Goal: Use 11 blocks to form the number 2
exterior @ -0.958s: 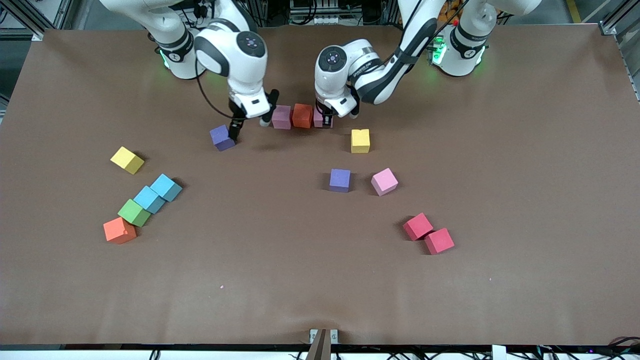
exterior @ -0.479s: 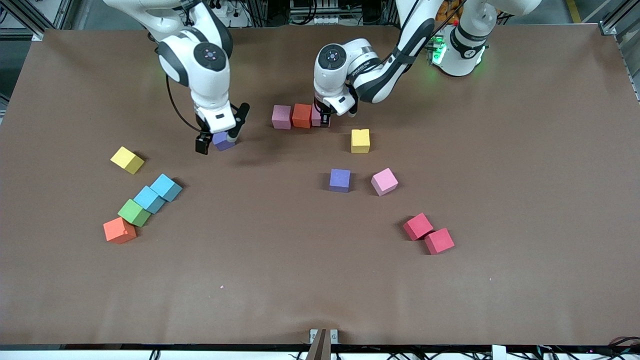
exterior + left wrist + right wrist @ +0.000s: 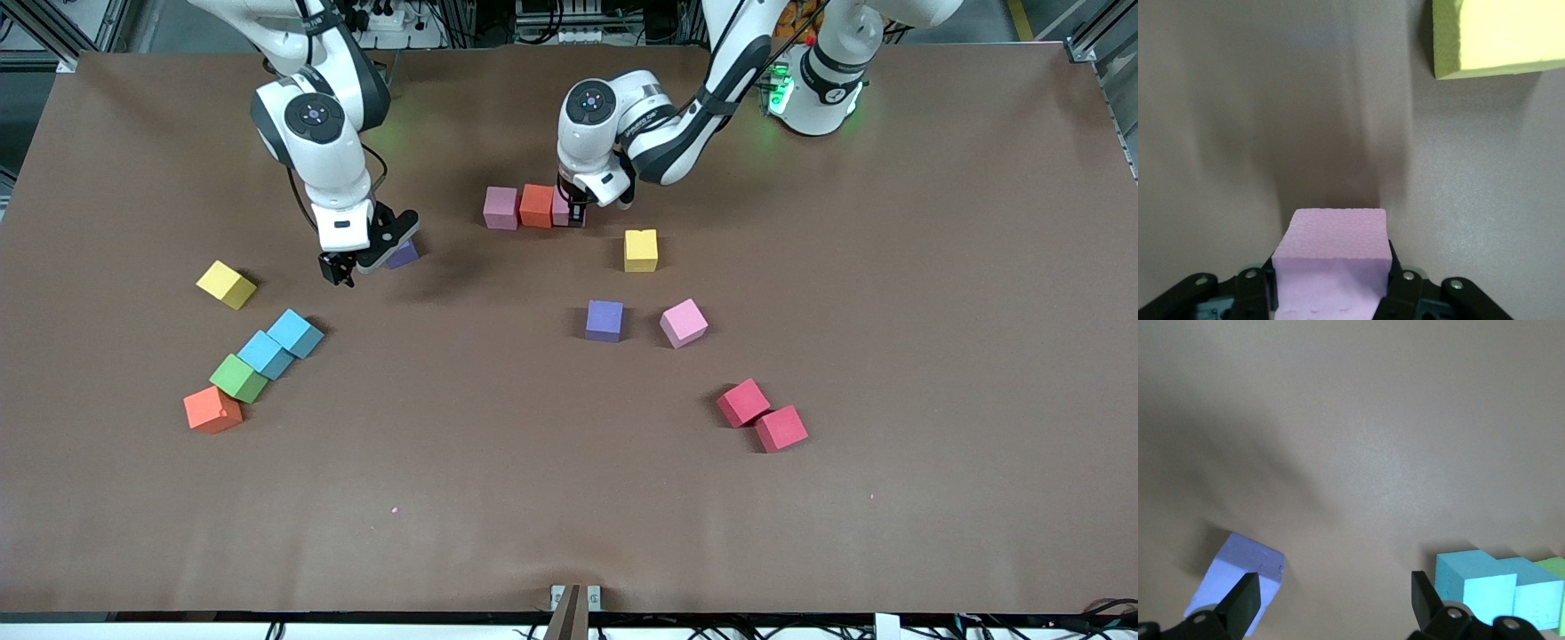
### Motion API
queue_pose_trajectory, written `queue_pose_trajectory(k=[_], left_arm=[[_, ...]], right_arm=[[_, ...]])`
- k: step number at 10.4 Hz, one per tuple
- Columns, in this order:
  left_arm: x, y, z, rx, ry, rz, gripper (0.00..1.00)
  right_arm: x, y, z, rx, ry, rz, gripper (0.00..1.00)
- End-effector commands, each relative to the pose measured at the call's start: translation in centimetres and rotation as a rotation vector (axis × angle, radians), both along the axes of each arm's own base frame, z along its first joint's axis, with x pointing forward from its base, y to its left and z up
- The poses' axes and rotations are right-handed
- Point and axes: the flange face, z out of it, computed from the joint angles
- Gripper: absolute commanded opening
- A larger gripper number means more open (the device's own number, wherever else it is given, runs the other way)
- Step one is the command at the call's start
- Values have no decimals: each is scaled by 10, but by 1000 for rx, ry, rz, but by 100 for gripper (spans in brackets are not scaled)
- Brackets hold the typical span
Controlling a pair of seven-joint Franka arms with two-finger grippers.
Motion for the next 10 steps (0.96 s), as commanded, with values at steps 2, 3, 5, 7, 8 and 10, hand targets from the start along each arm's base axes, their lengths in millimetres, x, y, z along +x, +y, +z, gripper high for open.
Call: queue_pose_trajectory(k=[2,3,5,7,8,10], left_arm=[[4,-10,-6,-9,-13,-2,32],[1,-13,-6,-9,-14,-9,32],[1,-15,-8,-9,-13,-12,33],[2,-17,-9,-11,-13,-13,37],[3,-18,-10,-12,-15,-17,44],[4,-18,-11,-8,-17,-20,100]], right_arm=[[-8,-3,-20,5,40,-211,100],[-6,-8,-25,6,52,-217,100],[-6,-14,-39,19,77,-229,100],[-18,-13,-55,34,90,-218,100],[-26,-17,-66,30,115,-239,100],[-30,-17,-70,54,164,-342,100]])
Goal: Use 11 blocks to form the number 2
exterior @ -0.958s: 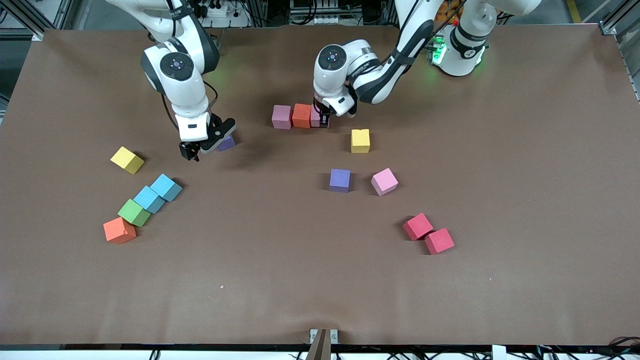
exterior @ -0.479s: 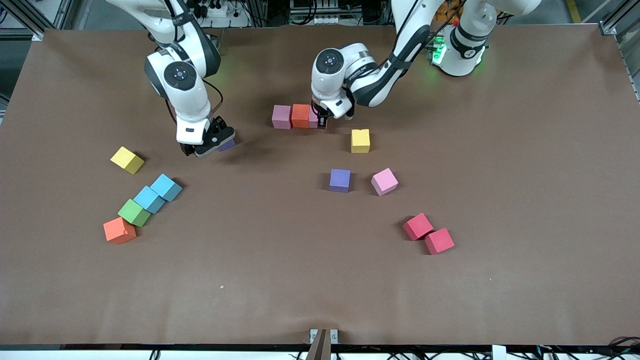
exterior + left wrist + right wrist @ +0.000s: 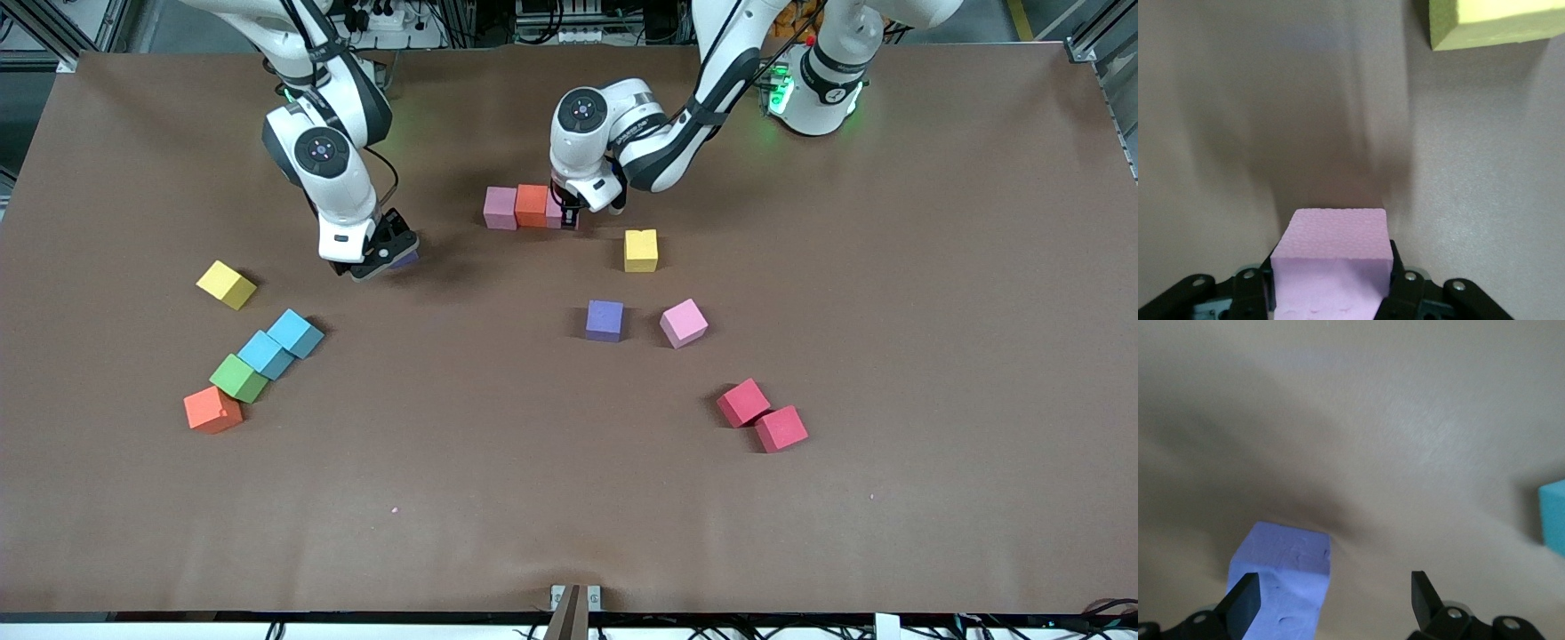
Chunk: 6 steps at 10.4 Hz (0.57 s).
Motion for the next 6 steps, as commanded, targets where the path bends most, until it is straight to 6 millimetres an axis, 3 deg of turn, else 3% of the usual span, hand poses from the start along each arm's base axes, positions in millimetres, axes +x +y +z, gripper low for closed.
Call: queue_pose_trajectory(k=[1,5,6], left_arm=[[2,-5,2,6,-21,1,100],[12,5,40,69,-33,3,100],[17,8,49,70,-42,10,100]], right_arm=[[-5,2,-2,30,27,-77,100],[-8,5,-7,49,52,-114,100],[-12,6,-20,58,89,-125,100]])
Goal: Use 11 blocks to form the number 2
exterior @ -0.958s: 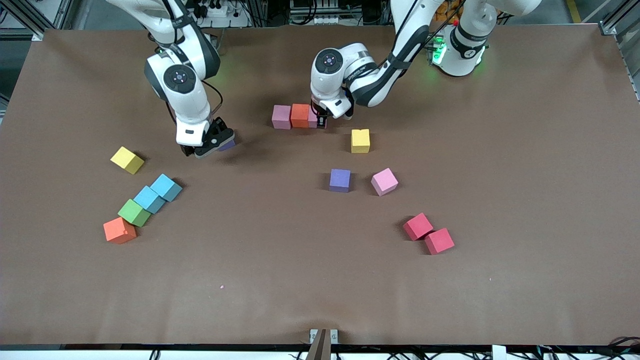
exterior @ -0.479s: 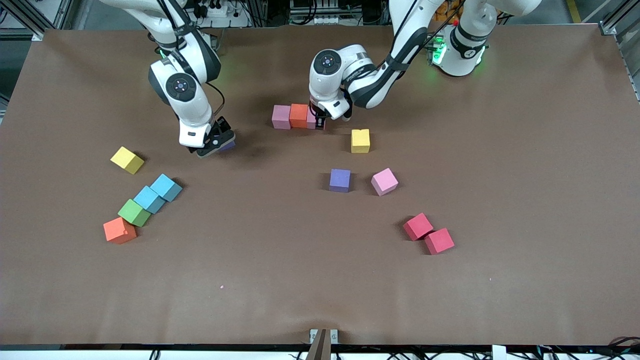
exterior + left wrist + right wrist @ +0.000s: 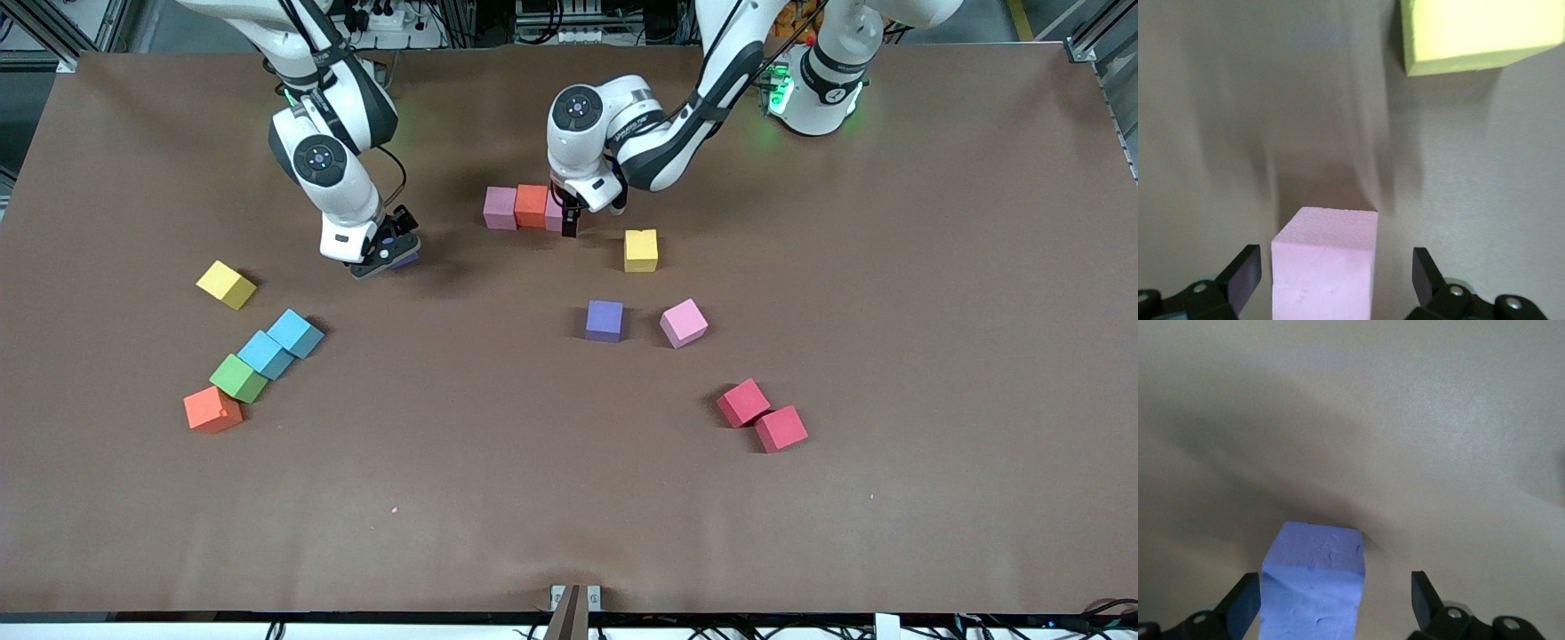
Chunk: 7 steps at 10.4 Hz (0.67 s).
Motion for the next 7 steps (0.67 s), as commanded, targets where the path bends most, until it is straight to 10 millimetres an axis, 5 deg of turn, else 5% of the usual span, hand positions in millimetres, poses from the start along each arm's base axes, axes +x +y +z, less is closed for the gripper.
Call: queue_pose_trajectory(k=[1,5,7], left_arm=[[8,6,31,26,-38,10,100],[42,19,63,49,-48,-14,100],[78,36,74,39,-56,-2,100]], right_arm=[[-8,3,-20,27,52,-36,100],[-11,7,-21,27,58,-29,100],[-14,7,-30,35,73,-27,99]])
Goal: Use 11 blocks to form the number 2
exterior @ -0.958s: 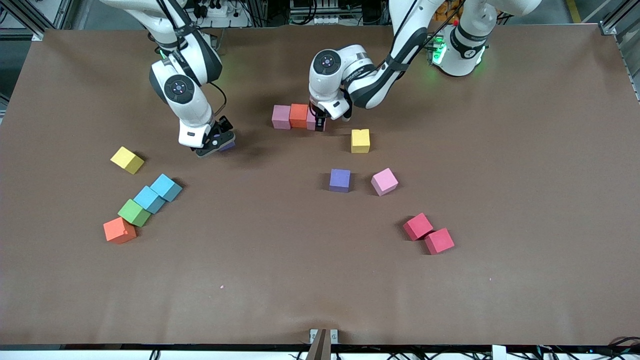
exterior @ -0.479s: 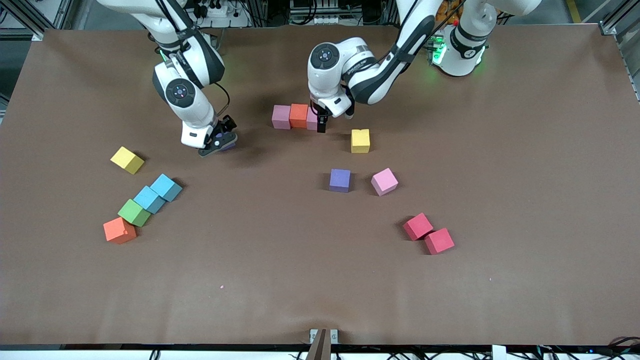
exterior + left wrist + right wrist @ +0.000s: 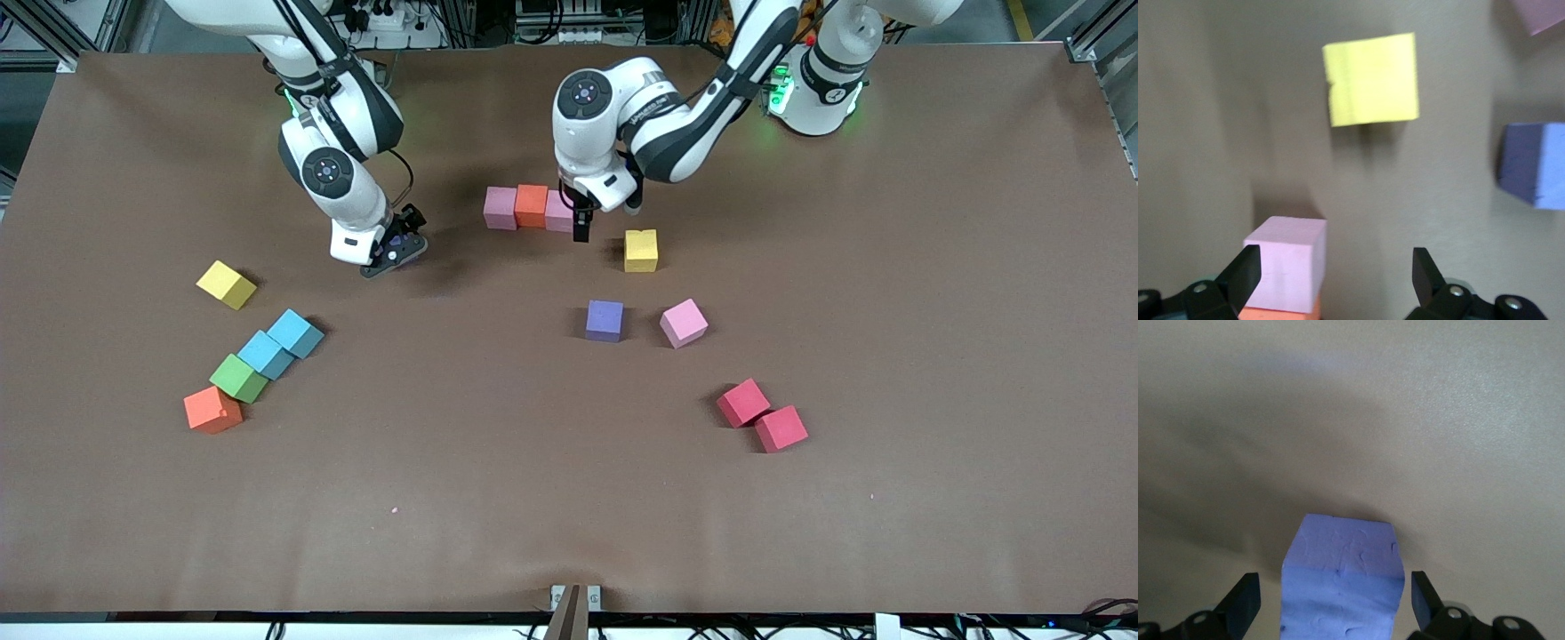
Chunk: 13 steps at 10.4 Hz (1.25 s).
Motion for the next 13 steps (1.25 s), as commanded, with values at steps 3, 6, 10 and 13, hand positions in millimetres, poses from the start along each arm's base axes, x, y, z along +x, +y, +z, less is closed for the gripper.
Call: queue_pose_trajectory(k=[3,6,10,13], left_arm=[[69,45,16,5,-37,-29,100],[110,80,17,26,-75,-36,100],[165,94,-10,31,-103,-63,100],[183,80,-38,13,-86,-49,100]], right_arm=[[-4,2,-20,43,19,-29,99],[-2,-3,-20,40,20,-18,73],[25,-2,12,32,-25,-60,23],[73,29,68,107,-18,-172,22]])
